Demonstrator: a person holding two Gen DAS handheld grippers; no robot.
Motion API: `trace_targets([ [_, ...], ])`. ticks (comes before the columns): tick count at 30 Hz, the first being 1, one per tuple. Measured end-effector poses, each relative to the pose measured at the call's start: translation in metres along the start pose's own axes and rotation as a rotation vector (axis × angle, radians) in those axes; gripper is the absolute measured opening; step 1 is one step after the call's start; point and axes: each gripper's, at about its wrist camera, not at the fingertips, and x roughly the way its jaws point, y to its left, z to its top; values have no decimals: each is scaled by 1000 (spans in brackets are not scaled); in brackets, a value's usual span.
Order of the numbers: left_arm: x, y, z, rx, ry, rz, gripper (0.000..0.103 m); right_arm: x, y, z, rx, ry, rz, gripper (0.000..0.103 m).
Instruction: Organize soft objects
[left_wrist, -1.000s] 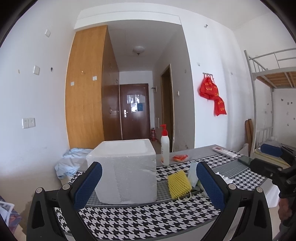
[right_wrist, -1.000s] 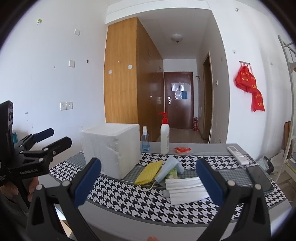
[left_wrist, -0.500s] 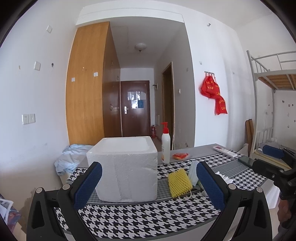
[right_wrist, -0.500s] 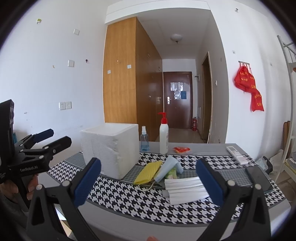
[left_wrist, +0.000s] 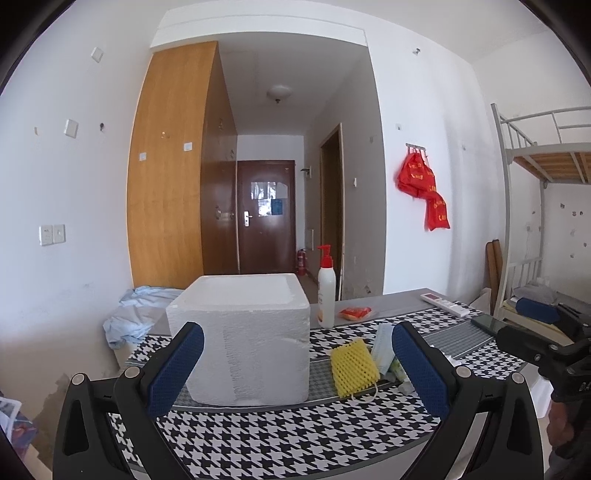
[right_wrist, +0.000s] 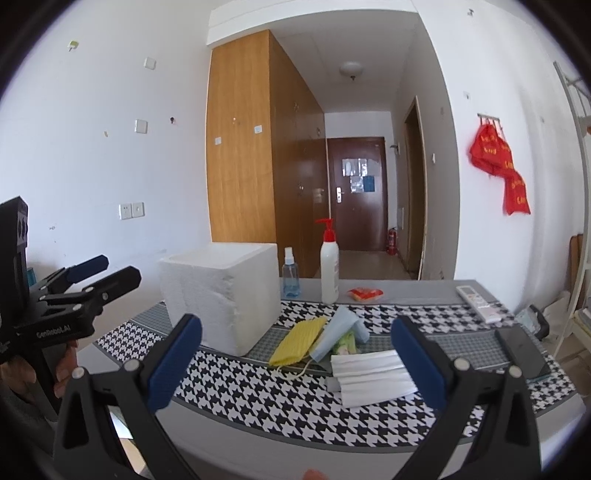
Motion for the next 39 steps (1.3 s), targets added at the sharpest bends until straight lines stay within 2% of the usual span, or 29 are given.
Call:
trace_targets([
  [14, 35, -10, 4, 13, 67, -54, 102, 18, -5, 1, -37, 20, -45, 103],
  [27, 80, -26, -8, 8, 179, -126, 102, 53, -26, -13, -3, 157, -86, 103],
  [39, 117, -40, -23, 22, 274, -129, 102, 78, -49, -26, 42, 237, -107, 103],
])
